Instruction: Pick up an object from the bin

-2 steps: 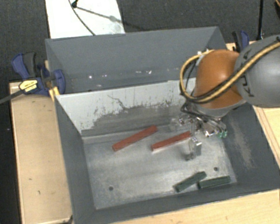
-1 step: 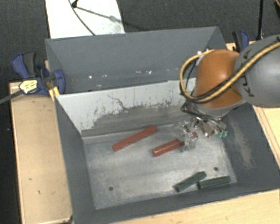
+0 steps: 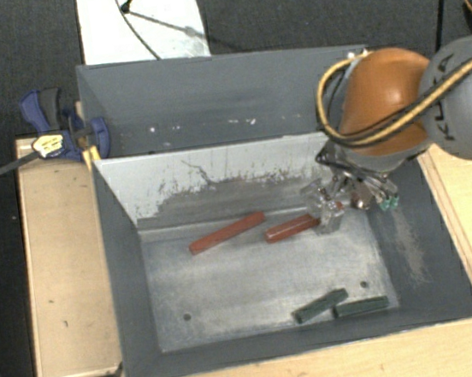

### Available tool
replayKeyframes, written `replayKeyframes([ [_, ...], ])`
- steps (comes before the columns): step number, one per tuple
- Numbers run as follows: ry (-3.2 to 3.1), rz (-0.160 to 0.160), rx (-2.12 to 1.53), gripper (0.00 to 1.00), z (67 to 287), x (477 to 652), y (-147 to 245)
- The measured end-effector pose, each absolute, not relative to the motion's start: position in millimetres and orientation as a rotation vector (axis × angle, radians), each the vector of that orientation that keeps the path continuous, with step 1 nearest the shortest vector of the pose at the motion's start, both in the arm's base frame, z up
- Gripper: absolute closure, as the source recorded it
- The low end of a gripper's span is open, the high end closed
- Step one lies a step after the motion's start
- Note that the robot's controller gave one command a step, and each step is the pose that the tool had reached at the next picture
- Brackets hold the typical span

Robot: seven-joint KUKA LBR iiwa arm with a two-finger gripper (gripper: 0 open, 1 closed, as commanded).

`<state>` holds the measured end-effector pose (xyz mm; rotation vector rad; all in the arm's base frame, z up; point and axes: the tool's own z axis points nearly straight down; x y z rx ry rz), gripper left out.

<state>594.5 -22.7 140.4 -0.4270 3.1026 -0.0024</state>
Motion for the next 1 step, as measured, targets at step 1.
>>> replayKeyframes([
  [1,3.106,-0.001,-0.426,1.00,145.4,595.7,-22.7],
])
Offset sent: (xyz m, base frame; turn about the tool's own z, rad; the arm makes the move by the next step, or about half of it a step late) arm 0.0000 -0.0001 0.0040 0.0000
